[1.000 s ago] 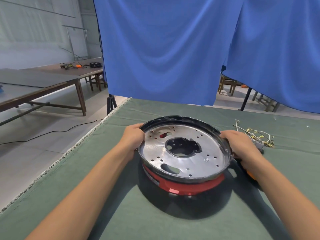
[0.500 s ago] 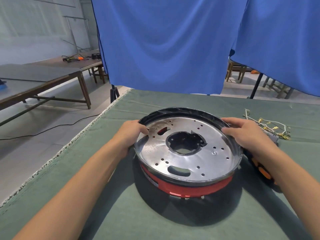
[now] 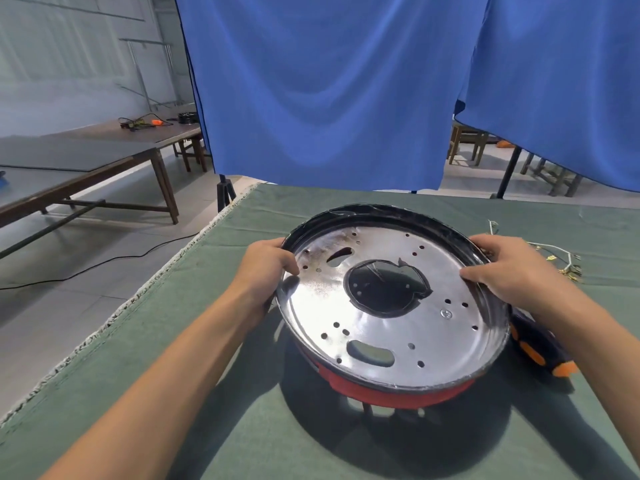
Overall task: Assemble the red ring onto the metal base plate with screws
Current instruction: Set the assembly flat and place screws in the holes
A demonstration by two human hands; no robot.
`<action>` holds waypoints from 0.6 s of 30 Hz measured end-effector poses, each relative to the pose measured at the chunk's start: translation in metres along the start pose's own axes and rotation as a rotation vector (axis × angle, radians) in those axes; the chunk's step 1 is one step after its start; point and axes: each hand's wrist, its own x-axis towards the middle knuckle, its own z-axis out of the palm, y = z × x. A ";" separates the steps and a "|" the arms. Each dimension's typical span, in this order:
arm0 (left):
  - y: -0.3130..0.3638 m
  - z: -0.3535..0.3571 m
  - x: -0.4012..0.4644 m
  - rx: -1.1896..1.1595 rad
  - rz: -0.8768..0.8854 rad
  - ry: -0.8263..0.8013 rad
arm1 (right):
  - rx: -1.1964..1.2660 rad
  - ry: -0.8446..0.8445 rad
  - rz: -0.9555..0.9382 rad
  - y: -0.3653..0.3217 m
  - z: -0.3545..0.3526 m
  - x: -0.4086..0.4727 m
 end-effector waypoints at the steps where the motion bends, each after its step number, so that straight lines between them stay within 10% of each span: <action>1: -0.001 0.001 0.000 -0.004 0.003 -0.007 | 0.005 0.001 -0.001 0.001 0.000 0.000; 12: -0.015 0.009 0.005 -0.079 -0.107 0.164 | -0.103 0.380 -0.156 -0.003 0.003 -0.005; 18: -0.009 0.007 0.007 -0.090 -0.135 0.251 | 0.009 -0.254 -0.564 -0.069 0.023 -0.065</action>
